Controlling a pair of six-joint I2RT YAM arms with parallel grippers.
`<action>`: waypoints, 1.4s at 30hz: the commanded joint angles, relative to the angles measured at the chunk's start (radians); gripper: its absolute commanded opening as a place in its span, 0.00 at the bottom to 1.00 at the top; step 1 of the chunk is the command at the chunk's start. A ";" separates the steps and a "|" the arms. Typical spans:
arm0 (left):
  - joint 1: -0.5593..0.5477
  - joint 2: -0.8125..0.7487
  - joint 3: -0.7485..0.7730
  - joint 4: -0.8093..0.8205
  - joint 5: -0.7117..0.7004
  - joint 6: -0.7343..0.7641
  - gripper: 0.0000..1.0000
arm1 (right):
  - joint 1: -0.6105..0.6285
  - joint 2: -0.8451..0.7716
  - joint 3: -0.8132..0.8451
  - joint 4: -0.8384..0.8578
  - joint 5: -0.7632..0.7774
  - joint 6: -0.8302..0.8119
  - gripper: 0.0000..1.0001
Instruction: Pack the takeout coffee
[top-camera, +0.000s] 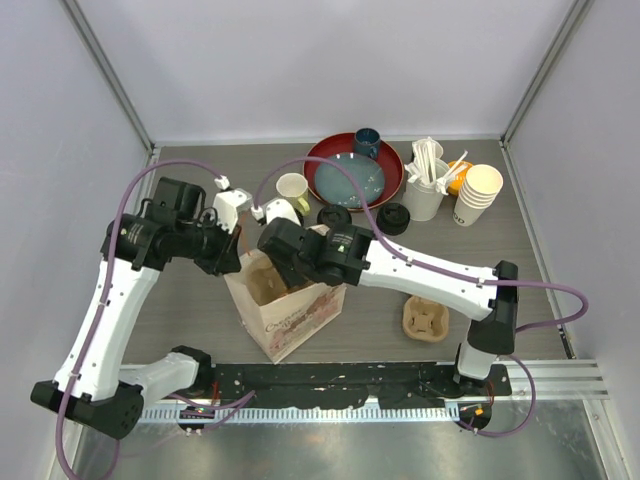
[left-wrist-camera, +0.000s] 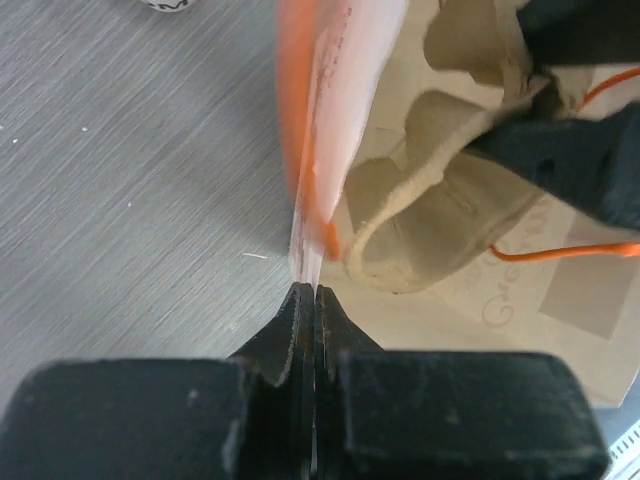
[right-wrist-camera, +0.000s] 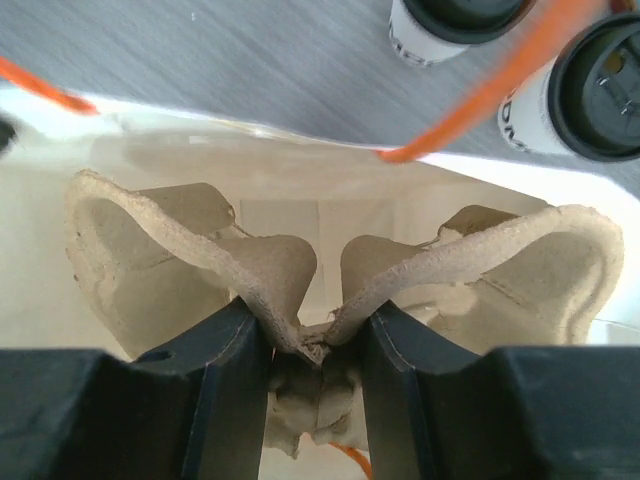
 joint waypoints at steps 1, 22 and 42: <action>0.002 -0.066 -0.017 0.084 -0.065 -0.094 0.00 | 0.032 0.038 -0.001 -0.122 -0.024 0.059 0.40; 0.002 -0.138 -0.079 0.259 -0.157 -0.247 0.00 | 0.113 0.055 -0.178 -0.129 -0.034 0.083 0.40; 0.002 -0.168 -0.134 0.250 0.032 -0.206 0.00 | 0.010 0.205 -0.251 -0.055 -0.170 0.129 0.48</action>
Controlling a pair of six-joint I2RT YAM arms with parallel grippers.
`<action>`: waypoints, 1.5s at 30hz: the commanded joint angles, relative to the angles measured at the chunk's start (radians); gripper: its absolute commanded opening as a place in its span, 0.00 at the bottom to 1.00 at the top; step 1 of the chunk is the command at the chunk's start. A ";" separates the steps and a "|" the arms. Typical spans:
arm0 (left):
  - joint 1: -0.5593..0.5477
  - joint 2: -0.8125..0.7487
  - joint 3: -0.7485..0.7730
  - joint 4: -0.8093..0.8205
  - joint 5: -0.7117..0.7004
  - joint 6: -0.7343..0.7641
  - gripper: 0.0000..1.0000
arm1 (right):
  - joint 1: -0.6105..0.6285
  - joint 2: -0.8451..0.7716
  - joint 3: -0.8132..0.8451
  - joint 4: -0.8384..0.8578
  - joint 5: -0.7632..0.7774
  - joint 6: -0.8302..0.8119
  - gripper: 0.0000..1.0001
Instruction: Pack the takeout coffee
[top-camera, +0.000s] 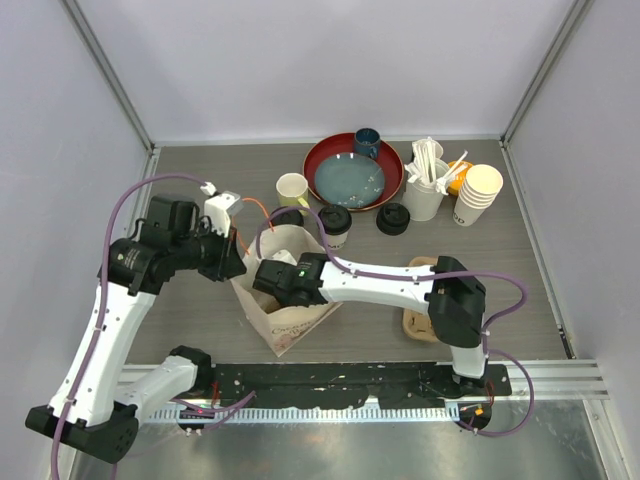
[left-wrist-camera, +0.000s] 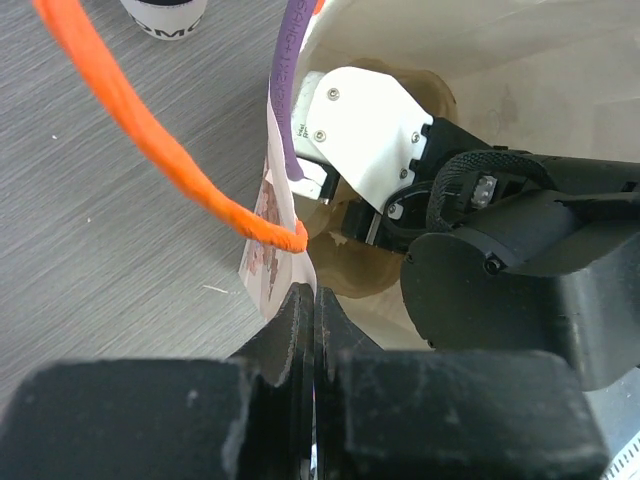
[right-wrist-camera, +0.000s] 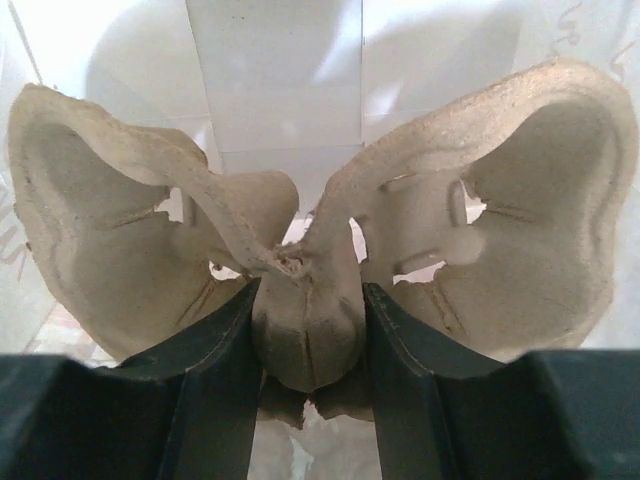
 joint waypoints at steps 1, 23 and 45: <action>0.002 -0.021 0.036 0.069 0.025 0.028 0.00 | -0.007 0.024 -0.045 -0.001 -0.022 0.021 0.49; 0.004 0.031 0.000 -0.043 0.053 0.146 0.00 | 0.064 -0.193 0.018 0.178 0.120 -0.067 0.89; 0.002 0.003 0.040 -0.124 0.035 0.204 0.00 | 0.067 -0.531 -0.120 0.611 0.042 -0.239 0.89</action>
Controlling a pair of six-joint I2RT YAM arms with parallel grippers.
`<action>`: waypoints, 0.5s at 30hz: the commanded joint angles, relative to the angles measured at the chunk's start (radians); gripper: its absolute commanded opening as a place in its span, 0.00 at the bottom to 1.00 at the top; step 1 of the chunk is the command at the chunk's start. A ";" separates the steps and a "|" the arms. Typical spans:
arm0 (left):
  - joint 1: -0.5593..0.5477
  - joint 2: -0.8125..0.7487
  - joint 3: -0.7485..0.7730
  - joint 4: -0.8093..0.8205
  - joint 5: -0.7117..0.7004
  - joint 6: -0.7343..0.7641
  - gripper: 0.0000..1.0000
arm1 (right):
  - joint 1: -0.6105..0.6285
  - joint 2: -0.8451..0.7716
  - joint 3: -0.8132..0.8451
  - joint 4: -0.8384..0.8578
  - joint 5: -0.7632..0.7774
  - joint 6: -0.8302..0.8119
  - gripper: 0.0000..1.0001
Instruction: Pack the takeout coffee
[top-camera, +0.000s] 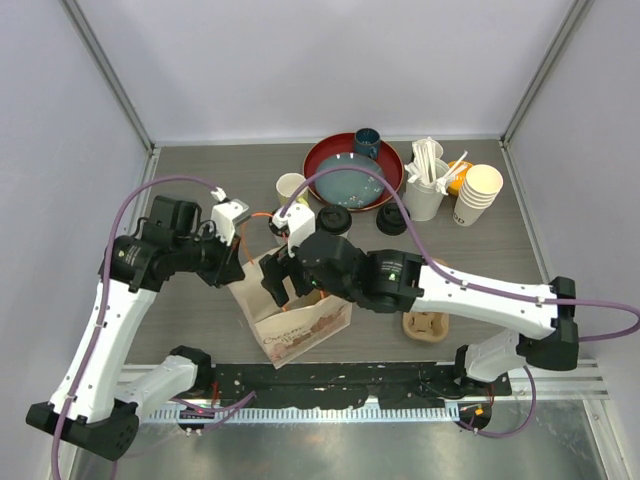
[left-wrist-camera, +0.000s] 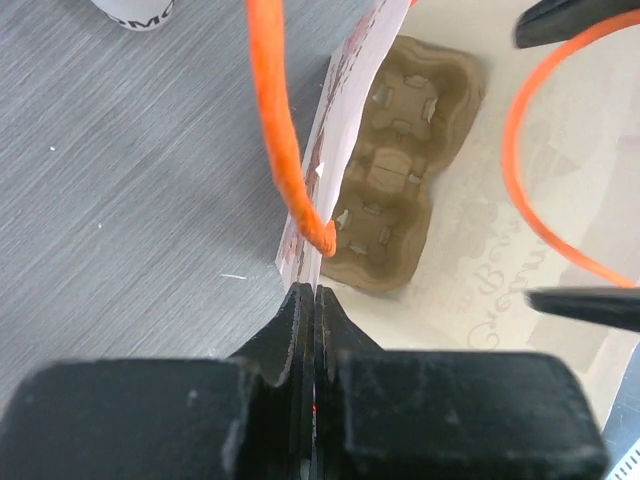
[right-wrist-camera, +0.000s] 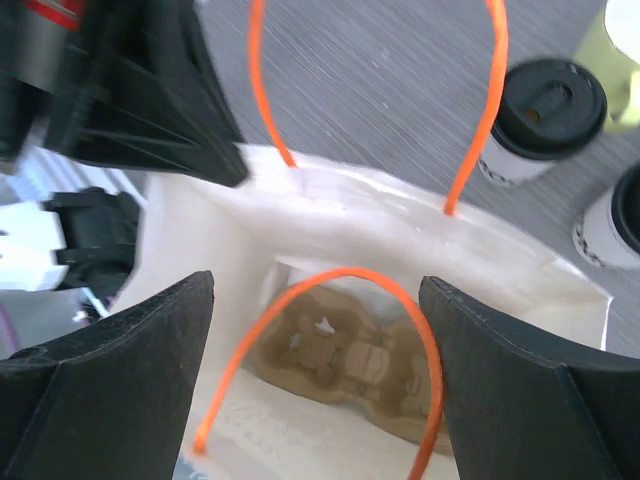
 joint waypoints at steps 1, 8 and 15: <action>0.002 -0.019 0.025 -0.063 -0.017 0.022 0.00 | 0.005 -0.103 -0.006 0.157 -0.100 -0.078 0.89; 0.002 -0.025 0.041 -0.099 -0.051 0.040 0.00 | 0.005 -0.143 0.034 0.169 -0.165 -0.113 0.90; 0.002 -0.041 0.074 -0.160 -0.121 0.083 0.00 | -0.014 -0.182 0.182 0.062 -0.053 -0.100 0.95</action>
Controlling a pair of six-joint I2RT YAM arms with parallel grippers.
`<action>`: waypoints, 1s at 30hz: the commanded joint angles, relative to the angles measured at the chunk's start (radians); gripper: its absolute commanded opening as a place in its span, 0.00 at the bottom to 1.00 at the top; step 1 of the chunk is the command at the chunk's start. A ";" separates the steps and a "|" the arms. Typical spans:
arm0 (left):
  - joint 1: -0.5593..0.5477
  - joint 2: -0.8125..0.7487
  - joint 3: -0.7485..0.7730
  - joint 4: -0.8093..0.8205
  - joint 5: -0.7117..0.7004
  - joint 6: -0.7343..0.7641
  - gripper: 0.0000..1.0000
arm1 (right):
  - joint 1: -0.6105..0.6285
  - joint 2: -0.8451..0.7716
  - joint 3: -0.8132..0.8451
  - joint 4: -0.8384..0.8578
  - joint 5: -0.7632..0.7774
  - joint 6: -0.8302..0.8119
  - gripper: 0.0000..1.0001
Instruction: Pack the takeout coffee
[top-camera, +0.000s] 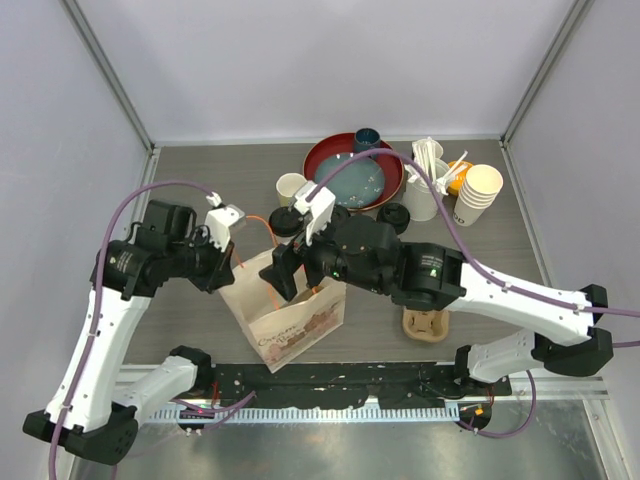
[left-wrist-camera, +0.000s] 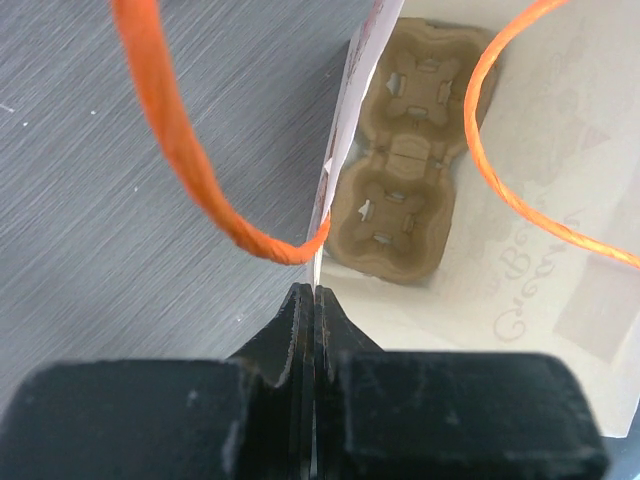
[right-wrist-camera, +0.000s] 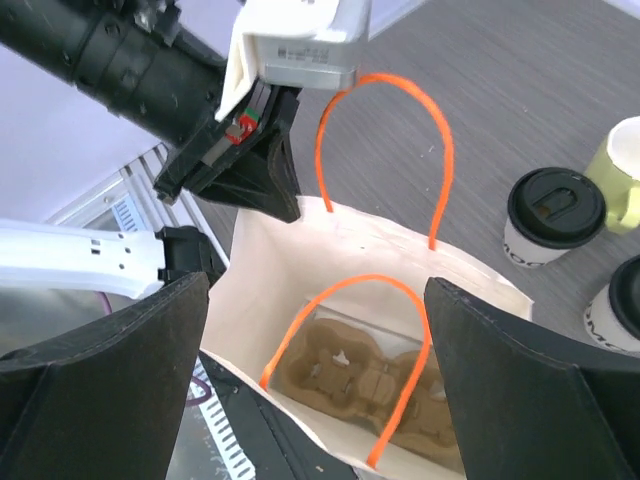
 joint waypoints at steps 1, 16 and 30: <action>0.002 -0.010 0.064 -0.099 -0.046 0.048 0.00 | -0.022 -0.048 0.167 -0.067 0.101 -0.003 0.95; 0.021 0.018 0.085 -0.216 -0.178 0.108 0.00 | -0.399 0.086 0.280 -0.267 0.072 0.009 0.93; 0.059 -0.010 0.053 -0.221 -0.298 0.131 0.00 | -0.543 0.313 0.238 -0.261 -0.034 -0.175 0.58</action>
